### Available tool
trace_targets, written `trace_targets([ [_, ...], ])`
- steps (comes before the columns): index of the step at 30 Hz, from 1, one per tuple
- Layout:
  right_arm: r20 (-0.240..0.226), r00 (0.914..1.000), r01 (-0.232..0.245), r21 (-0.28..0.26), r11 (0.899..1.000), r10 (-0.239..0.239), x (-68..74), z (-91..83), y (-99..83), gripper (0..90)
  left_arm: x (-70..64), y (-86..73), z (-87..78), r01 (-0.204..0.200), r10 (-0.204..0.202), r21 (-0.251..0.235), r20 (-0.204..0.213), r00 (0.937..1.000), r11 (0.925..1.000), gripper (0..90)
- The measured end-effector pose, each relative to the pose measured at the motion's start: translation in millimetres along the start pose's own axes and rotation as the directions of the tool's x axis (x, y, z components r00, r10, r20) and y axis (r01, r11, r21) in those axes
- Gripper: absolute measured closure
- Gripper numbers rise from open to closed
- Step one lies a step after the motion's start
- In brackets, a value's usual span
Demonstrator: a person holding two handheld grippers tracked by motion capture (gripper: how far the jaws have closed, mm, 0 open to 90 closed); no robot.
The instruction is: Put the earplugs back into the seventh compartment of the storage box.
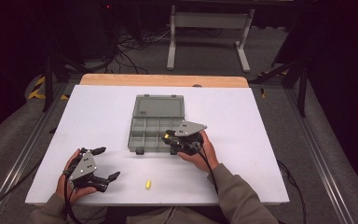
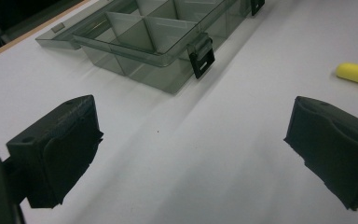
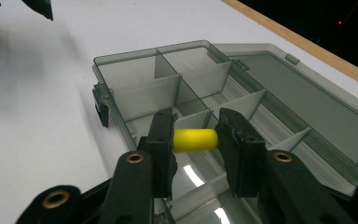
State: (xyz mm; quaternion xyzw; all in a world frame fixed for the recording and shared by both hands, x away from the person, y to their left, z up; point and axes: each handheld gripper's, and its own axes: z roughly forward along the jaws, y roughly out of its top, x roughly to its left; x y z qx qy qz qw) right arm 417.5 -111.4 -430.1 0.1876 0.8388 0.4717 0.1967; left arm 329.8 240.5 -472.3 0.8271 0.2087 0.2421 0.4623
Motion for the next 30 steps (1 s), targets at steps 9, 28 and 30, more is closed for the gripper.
trace_targets([
  [9,0.004,1.0,-0.001,0.002,1.0,0.001,-0.2,0.0,-0.2,64.5,0.1,0.0,0.1,-0.001,0.001,0.0,0.001,1.0,1.0,3.3],
  [28,0.035,0.9994,0.007,-0.056,0.998,-0.005,6.3,-18.1,9.5,42.1,-2.4,0.5,0.8,-0.004,0.004,0.002,0.001,1.0,1.0,3.4],
  [30,0.037,0.9993,0.005,-0.066,0.998,-0.002,8.0,-20.3,11.3,38.9,-2.3,0.2,0.5,-0.001,0.001,-0.001,0.0,1.0,1.0,3.4],
])
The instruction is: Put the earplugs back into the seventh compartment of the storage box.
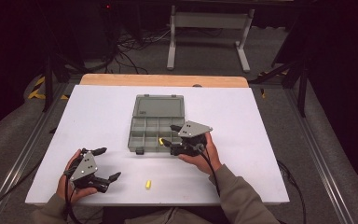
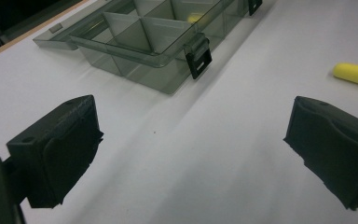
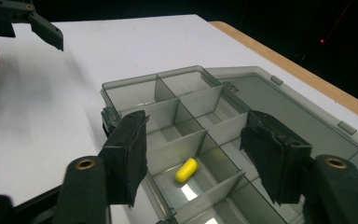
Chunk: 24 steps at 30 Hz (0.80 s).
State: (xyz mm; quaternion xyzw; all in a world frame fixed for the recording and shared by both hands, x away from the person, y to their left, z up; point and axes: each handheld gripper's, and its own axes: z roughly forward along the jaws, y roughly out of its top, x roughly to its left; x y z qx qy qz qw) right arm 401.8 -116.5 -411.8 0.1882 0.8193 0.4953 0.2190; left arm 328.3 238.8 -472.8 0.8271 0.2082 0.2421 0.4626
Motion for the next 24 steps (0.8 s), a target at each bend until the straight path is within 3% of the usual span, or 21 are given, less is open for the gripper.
trace_targets([
  [6,0.004,0.9996,0.027,0.002,1.0,-0.027,11.6,-4.7,2.4,29.7,0.0,0.3,-1.2,-0.003,0.003,-0.008,0.0,1.0,1.0,3.5],
  [13,-0.027,0.9982,0.054,0.003,0.999,-0.054,27.7,-12.7,4.0,22.7,0.5,0.9,-1.7,-0.006,0.006,-0.012,-0.003,1.0,0.9999,3.5],
  [21,-0.101,0.9923,0.074,0.019,0.997,-0.072,50.5,-17.6,0.3,20.3,0.5,-0.1,-5.1,0.0,0.0,-0.018,-0.016,0.9999,0.9998,3.5],
  [24,-0.15,0.9882,0.038,0.031,0.999,-0.033,59.6,-16.3,-4.1,19.4,0.6,-0.2,-5.2,0.003,-0.003,-0.019,-0.017,0.9998,0.9998,3.5],
])
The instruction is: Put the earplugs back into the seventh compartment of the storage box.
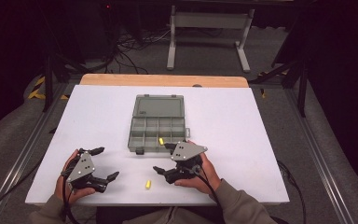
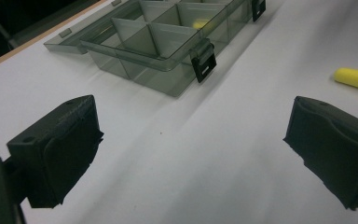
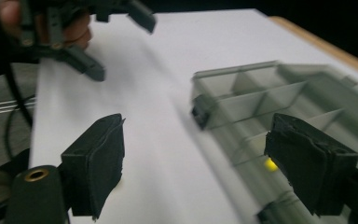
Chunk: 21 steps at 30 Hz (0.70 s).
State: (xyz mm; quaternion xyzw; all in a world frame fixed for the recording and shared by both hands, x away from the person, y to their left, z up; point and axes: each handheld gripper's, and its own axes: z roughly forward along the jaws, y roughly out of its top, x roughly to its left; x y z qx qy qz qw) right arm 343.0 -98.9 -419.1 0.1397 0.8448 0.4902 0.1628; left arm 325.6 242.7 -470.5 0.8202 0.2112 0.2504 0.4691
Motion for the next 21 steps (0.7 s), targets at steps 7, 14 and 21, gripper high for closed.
trace_targets([
  [7,-0.08,0.9967,-0.008,0.068,0.998,0.014,16.2,16.2,-8.7,18.7,0.5,0.3,0.5,0.0,0.0,0.0,0.0,1.0,1.0,3.5],
  [14,-0.157,0.9874,0.042,0.162,0.986,-0.016,29.5,37.0,-17.9,19.6,1.1,-0.1,-0.2,-0.008,0.008,-0.002,0.004,1.0,1.0,3.5],
  [21,-0.21,0.9773,0.078,0.215,0.974,-0.032,34.0,50.5,-24.2,27.3,1.4,0.4,-0.4,-0.009,0.009,0.0,0.004,1.0,1.0,3.5],
])
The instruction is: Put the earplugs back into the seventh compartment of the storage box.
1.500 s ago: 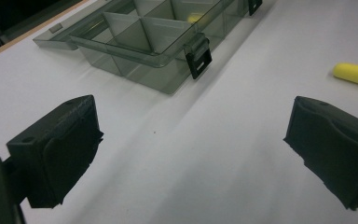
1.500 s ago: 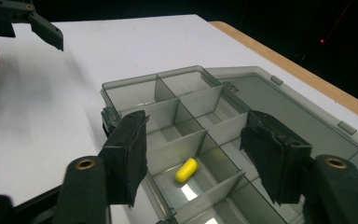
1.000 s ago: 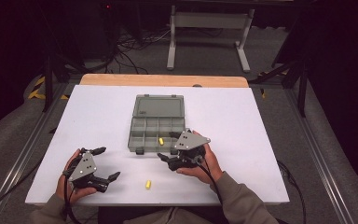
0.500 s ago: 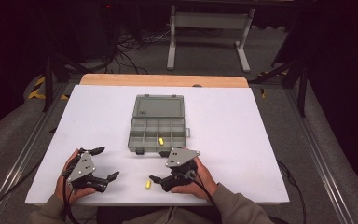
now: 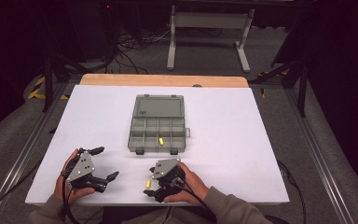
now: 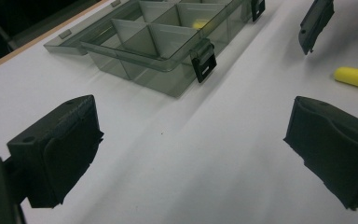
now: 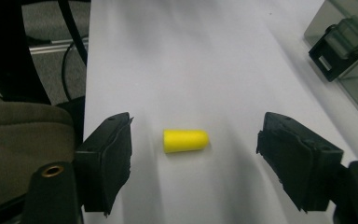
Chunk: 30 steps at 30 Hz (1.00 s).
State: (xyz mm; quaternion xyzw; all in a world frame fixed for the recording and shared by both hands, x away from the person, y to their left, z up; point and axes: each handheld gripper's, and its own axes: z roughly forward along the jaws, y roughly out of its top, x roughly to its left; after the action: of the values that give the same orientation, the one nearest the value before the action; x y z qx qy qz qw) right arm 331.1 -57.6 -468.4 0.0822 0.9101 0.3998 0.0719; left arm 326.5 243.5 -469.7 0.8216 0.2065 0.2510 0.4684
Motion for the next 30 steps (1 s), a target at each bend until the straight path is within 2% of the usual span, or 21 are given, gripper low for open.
trace_targets([
  [8,-0.036,0.9993,-0.004,0.012,1.0,0.005,-3.8,3.7,0.6,38.8,0.2,-0.5,1.6,0.001,-0.001,0.005,0.002,1.0,1.0,3.6],
  [12,-0.047,0.9989,0.002,0.007,1.0,-0.002,-3.6,3.6,1.2,51.4,-0.4,-0.6,2.1,-0.001,0.001,0.009,0.004,1.0,1.0,3.6],
  [16,-0.071,0.9967,0.04,0.002,0.999,-0.04,-0.9,2.1,1.2,66.9,-0.5,-0.1,4.2,-0.005,0.005,0.016,0.009,0.9999,0.9999,3.6],
  [23,-0.077,0.9953,0.059,0.001,0.998,-0.059,0.4,0.8,1.3,70.8,-0.2,-0.4,3.7,-0.003,0.003,0.014,0.009,1.0,0.9999,3.6],
  [30,-0.036,0.9972,0.063,-0.038,0.997,-0.065,-3.6,-9.2,3.1,71.1,0.0,-0.7,3.5,-0.002,0.002,0.017,0.008,1.0,0.9999,3.6],
])
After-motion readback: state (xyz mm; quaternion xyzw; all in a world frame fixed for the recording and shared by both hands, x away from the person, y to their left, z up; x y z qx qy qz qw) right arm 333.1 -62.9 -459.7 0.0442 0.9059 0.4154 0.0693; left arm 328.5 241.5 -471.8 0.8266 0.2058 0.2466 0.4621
